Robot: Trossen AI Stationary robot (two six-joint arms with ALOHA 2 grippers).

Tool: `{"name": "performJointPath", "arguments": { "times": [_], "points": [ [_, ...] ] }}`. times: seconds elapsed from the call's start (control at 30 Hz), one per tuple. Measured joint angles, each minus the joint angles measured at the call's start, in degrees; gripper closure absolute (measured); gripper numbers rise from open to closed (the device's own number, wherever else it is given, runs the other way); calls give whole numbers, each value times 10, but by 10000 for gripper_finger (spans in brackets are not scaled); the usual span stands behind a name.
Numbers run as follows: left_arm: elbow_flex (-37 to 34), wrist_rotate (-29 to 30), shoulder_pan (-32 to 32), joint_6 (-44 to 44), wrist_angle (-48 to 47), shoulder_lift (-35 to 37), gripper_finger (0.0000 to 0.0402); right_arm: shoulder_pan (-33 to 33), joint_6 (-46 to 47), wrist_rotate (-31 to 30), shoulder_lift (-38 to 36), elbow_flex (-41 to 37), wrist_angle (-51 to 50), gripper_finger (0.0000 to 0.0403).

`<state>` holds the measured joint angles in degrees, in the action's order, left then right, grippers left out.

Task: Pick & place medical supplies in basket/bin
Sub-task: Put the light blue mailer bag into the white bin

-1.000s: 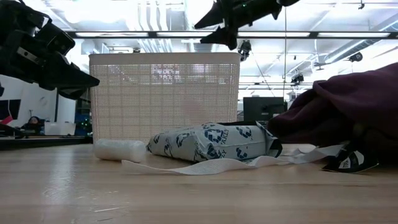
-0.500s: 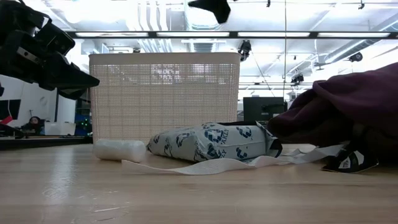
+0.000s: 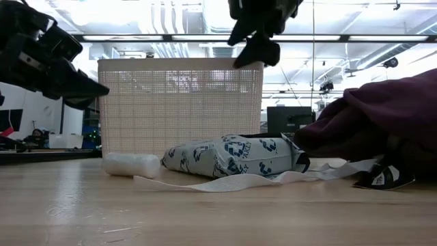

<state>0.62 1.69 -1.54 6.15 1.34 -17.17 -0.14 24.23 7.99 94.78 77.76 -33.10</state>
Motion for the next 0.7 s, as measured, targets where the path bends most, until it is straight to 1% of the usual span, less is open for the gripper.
{"name": "performJointPath", "arguments": {
  "times": [0.17,0.33,0.4,0.53,0.7],
  "points": [
    [0,0,0,0,0,-4,401,3,88,-20,42,-5,-13,164],
    [0,0,0,0,0,-6,402,10,152,-22,59,-5,-13,168],
    [0,0,0,0,-1,-7,402,15,187,-32,71,-9,-19,168],
    [0,0,0,0,-1,-10,402,32,260,-78,73,-9,-18,168],
    [0,0,0,0,-1,-9,402,51,297,-186,77,-13,-20,168]
  ]
}}
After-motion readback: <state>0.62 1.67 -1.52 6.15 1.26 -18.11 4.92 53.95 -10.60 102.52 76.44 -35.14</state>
